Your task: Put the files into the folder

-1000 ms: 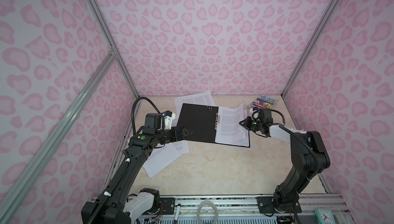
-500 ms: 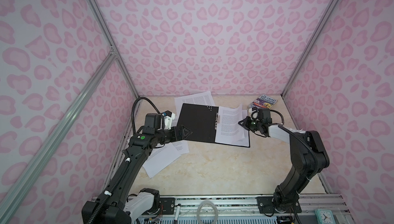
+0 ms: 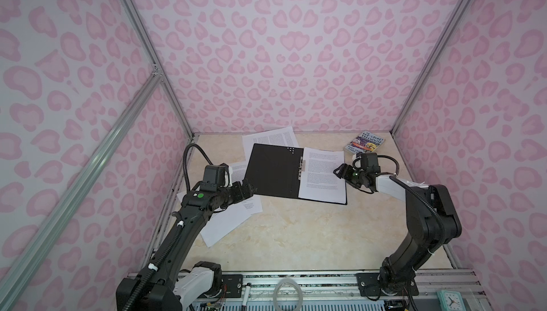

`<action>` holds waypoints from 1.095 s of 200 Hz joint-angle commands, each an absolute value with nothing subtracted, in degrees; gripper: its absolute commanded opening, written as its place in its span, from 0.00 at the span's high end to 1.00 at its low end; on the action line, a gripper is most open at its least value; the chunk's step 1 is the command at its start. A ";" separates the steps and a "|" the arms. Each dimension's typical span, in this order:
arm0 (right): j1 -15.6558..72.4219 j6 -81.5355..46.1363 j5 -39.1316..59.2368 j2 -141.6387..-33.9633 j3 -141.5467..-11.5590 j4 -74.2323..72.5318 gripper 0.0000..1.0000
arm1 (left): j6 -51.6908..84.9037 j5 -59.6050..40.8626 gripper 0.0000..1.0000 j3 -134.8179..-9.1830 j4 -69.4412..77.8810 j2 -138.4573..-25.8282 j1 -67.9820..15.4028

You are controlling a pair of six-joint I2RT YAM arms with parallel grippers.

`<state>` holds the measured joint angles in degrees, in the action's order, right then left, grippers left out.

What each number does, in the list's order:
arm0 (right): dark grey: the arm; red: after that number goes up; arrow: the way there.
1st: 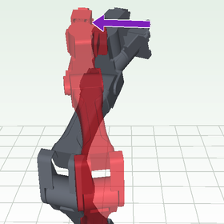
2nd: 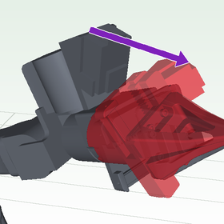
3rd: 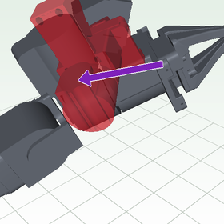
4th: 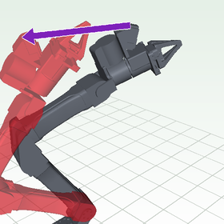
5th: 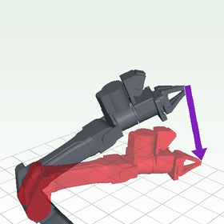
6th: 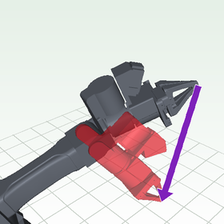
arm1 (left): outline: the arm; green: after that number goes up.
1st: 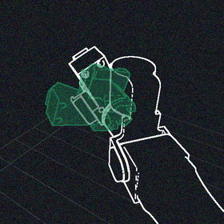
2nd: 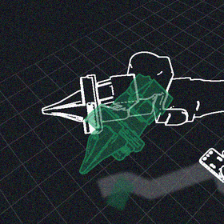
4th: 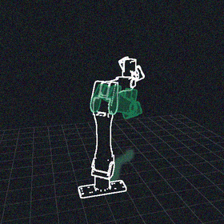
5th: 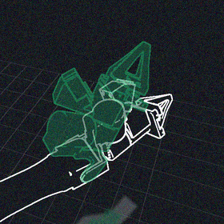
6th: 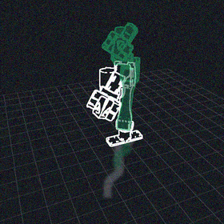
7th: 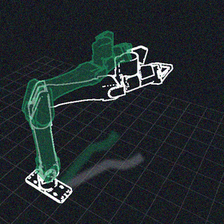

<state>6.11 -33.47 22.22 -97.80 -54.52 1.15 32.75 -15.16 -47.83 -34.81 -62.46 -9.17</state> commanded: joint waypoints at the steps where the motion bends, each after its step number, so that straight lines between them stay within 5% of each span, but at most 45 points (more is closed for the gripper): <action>1: 8.34 -28.04 10.10 -94.39 -54.03 5.91 0.16 | 40.84 -10.40 0.02 -42.75 -35.73 -62.84 -5.59; 71: 20.13 -24.14 15.29 -95.59 -56.79 4.62 0.16 | 46.58 -4.82 0.02 -31.49 -29.15 -62.94 7.43; 119: 25.89 -23.91 20.15 -100.31 -59.01 2.40 0.18 | 39.97 -15.92 0.01 -33.71 -18.67 -73.82 6.51; 219: 29.39 -22.66 24.32 -102.41 -59.80 2.36 0.20 | 39.58 -14.68 0.01 -34.74 -19.09 -82.49 -3.79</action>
<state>28.16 -24.25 22.87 -101.56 -59.27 2.81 39.75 -12.64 -36.80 -14.26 -81.62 -1.19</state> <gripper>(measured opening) 0.807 0.991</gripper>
